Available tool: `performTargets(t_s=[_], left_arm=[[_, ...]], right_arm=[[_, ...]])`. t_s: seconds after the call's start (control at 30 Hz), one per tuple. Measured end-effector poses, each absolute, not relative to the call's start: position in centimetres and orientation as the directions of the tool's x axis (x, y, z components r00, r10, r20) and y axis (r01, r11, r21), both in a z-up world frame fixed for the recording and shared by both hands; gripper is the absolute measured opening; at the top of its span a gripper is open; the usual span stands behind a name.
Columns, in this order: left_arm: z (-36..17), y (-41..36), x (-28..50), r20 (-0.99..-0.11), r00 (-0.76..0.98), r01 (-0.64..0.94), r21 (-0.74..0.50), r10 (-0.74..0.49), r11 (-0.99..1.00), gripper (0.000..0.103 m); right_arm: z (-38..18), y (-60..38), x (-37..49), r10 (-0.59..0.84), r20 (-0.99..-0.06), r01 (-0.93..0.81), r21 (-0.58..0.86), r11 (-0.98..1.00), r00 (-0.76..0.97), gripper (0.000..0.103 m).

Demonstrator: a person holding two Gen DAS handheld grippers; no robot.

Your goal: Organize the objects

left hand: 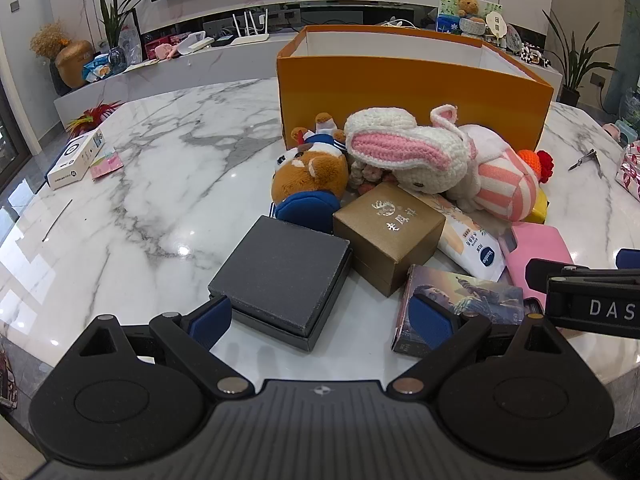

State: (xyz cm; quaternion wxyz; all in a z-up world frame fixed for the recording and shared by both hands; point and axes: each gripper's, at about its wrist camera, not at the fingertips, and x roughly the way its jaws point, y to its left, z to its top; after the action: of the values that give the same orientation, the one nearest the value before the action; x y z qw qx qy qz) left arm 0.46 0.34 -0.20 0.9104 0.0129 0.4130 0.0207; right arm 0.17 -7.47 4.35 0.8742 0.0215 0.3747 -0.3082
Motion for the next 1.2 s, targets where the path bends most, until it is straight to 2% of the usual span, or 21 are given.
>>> performTargets(t_s=[0.6,0.63,1.2], left_arm=[[-0.2,0.3,0.5,-0.752,0.657,-0.036,0.037,0.052,0.999,0.103],[-0.2,0.3,0.5,-0.752,0.658,-0.037,0.037,0.052,0.999,0.103],[-0.5,1.7,0.4,-0.75,0.659,-0.033,0.061,0.067,0.998,0.103]], right_arm=[[4.3,-7.5,0.2,-0.533,-0.668,0.569,-0.194,0.799,0.52,0.102],[4.3,-7.5,0.2,-0.584,-0.662,0.645,-0.194,0.739,0.469,0.102],[4.2,-8.6,-1.3,-0.592,-0.679,0.669,-0.196,0.717,0.434,0.102]])
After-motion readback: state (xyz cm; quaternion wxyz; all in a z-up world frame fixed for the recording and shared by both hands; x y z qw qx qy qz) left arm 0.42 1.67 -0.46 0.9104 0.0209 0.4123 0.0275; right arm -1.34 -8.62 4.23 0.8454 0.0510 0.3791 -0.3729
